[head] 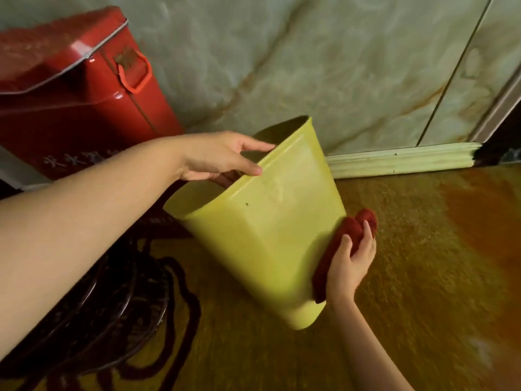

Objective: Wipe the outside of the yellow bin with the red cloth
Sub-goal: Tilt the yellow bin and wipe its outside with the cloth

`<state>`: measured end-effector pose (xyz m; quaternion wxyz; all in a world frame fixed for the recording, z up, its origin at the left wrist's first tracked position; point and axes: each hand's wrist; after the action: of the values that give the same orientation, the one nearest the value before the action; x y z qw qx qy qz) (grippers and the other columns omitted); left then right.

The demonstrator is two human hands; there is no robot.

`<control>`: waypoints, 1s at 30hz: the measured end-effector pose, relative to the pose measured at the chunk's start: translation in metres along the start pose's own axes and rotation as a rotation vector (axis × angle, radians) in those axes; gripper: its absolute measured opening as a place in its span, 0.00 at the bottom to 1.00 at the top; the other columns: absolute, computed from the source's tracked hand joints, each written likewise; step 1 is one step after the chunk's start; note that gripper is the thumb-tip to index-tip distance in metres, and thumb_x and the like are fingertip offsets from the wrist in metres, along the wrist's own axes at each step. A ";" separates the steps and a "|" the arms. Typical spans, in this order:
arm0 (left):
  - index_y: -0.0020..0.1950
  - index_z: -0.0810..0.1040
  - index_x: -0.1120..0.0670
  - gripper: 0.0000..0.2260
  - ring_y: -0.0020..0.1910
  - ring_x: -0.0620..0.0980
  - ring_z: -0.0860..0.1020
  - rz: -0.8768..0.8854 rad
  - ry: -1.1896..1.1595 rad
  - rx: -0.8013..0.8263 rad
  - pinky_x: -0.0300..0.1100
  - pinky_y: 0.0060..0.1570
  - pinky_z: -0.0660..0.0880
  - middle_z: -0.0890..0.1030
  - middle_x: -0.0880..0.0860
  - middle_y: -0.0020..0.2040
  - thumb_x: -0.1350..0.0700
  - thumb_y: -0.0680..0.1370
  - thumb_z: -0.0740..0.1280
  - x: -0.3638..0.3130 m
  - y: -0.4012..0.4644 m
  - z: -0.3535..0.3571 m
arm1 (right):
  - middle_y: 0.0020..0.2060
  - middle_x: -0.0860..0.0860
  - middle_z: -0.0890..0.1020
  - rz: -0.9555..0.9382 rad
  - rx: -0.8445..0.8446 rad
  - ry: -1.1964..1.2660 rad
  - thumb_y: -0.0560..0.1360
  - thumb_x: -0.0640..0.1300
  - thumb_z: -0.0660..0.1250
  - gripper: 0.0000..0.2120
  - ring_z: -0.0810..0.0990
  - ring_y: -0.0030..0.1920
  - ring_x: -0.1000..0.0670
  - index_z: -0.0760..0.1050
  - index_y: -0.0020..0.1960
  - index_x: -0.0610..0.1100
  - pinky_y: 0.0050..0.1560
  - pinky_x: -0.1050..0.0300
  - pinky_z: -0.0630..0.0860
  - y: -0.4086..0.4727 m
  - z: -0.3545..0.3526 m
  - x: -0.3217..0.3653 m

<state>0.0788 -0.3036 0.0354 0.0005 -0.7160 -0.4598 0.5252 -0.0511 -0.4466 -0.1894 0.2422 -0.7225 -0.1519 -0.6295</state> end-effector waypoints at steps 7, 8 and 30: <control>0.70 0.63 0.47 0.24 0.34 0.42 0.81 -0.075 -0.041 0.094 0.38 0.36 0.79 0.81 0.52 0.48 0.62 0.76 0.61 -0.005 -0.011 0.001 | 0.75 0.50 0.59 -0.766 0.413 0.010 0.77 0.49 0.59 0.23 0.55 0.76 0.50 0.61 0.71 0.57 0.76 0.57 0.53 -0.092 0.011 0.023; 0.70 0.63 0.48 0.23 0.33 0.42 0.81 -0.082 -0.043 0.100 0.38 0.36 0.79 0.81 0.52 0.47 0.62 0.76 0.60 -0.005 -0.012 0.002 | 0.75 0.49 0.58 -0.872 0.441 0.002 0.78 0.48 0.59 0.22 0.56 0.76 0.47 0.62 0.71 0.56 0.76 0.51 0.54 -0.099 0.014 0.028; 0.59 0.75 0.52 0.18 0.51 0.44 0.81 -0.036 0.162 0.138 0.42 0.51 0.78 0.84 0.48 0.52 0.56 0.69 0.71 0.049 -0.046 -0.012 | 0.62 0.46 0.75 0.012 0.201 -0.072 0.74 0.47 0.61 0.18 0.74 0.61 0.44 0.73 0.63 0.52 0.65 0.42 0.71 0.051 0.030 0.049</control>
<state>0.0587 -0.2390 0.0265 0.0965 -0.7461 -0.4337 0.4959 0.0090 -0.4775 -0.1521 0.3114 -0.7177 -0.2188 -0.5832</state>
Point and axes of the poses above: each hand's wrist, its own y-axis towards the middle knuckle, its own z-axis out of the palm, x = y × z
